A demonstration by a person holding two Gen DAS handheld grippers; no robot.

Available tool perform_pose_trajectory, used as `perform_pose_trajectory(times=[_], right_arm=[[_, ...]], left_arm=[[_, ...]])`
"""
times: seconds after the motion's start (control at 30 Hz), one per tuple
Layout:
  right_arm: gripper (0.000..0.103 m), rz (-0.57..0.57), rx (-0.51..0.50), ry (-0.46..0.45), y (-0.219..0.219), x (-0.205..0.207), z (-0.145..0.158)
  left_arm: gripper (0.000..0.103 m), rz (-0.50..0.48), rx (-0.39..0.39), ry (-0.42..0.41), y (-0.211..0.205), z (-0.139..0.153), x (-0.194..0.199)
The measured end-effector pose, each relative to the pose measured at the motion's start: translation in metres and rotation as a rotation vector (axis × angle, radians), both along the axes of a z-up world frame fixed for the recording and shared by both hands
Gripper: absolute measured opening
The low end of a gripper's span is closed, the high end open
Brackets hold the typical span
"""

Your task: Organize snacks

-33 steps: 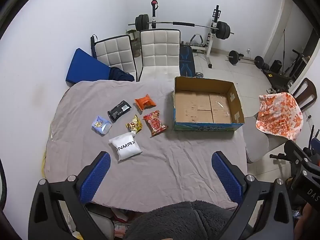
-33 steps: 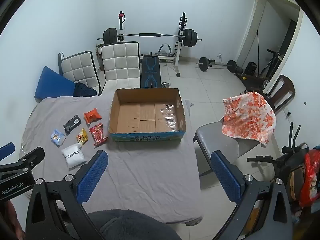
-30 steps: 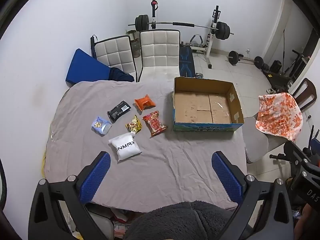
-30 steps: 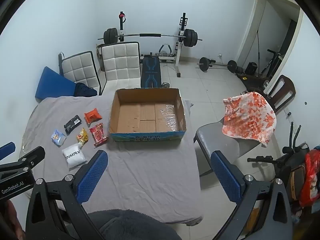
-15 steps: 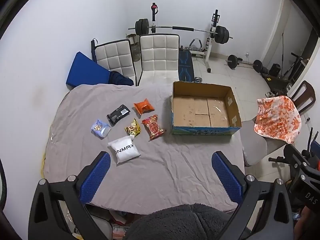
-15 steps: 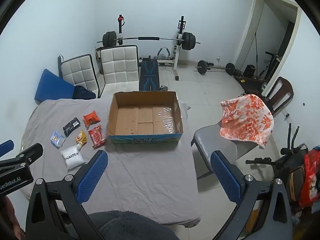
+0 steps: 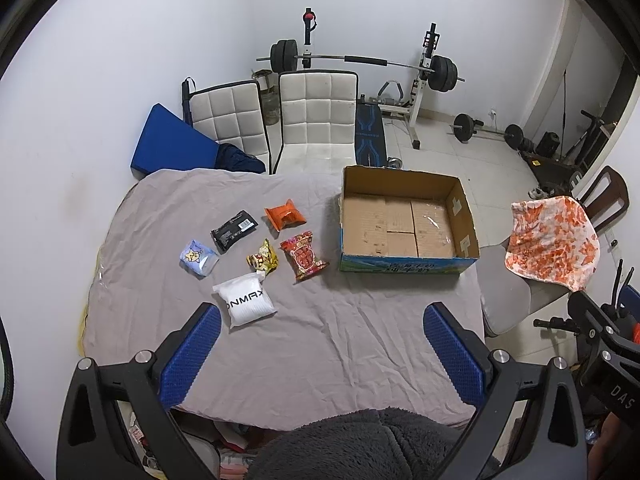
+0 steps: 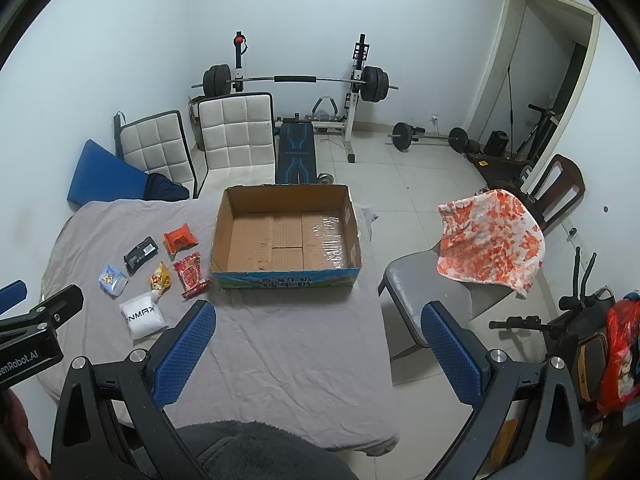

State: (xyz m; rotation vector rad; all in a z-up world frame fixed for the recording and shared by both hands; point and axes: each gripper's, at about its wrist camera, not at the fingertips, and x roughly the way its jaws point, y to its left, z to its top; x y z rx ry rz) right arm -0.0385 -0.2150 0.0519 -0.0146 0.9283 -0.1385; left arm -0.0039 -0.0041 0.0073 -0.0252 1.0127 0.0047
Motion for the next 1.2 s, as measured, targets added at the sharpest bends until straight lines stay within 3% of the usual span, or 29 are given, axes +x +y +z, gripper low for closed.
perform_pose_trajectory(times=[1.2], right_arm=[[0.103,0.015,0.009,-0.037,0.005,0.004,0.006]], left_arm=[[0.103,-0.003,-0.021,-0.032,0.001,0.007,-0.004]])
